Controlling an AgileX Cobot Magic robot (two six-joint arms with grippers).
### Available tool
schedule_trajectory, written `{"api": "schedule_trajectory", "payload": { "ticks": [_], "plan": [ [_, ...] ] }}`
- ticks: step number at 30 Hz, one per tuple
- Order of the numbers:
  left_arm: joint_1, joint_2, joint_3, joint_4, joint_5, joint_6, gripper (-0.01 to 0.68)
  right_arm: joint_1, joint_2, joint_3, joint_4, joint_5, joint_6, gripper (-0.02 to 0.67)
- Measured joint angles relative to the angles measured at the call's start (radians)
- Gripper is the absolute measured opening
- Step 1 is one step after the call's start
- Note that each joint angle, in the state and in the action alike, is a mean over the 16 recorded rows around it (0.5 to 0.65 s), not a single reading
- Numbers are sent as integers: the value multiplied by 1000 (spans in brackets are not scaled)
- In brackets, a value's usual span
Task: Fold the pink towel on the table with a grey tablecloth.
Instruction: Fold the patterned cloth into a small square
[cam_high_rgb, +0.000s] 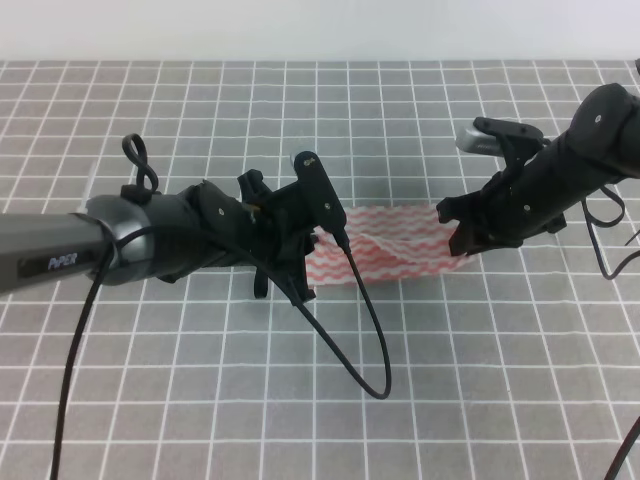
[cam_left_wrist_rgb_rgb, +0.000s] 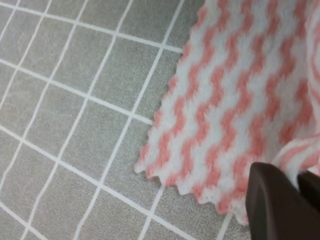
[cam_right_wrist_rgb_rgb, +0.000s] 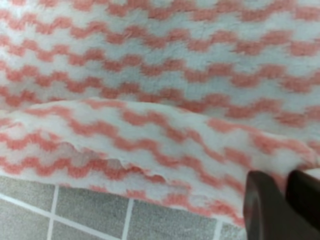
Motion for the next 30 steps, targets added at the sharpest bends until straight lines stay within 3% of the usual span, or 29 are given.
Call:
{"api": "schedule_trajectory", "payload": {
  "ticks": [11,30],
  "plan": [
    [0,1,0,0,0,0,-2,0,1,-39,-7,14,0,-9],
    [0,-1,0,0,0,0,-2,0,0,-103,-77,120,-3,-11]
  ]
}}
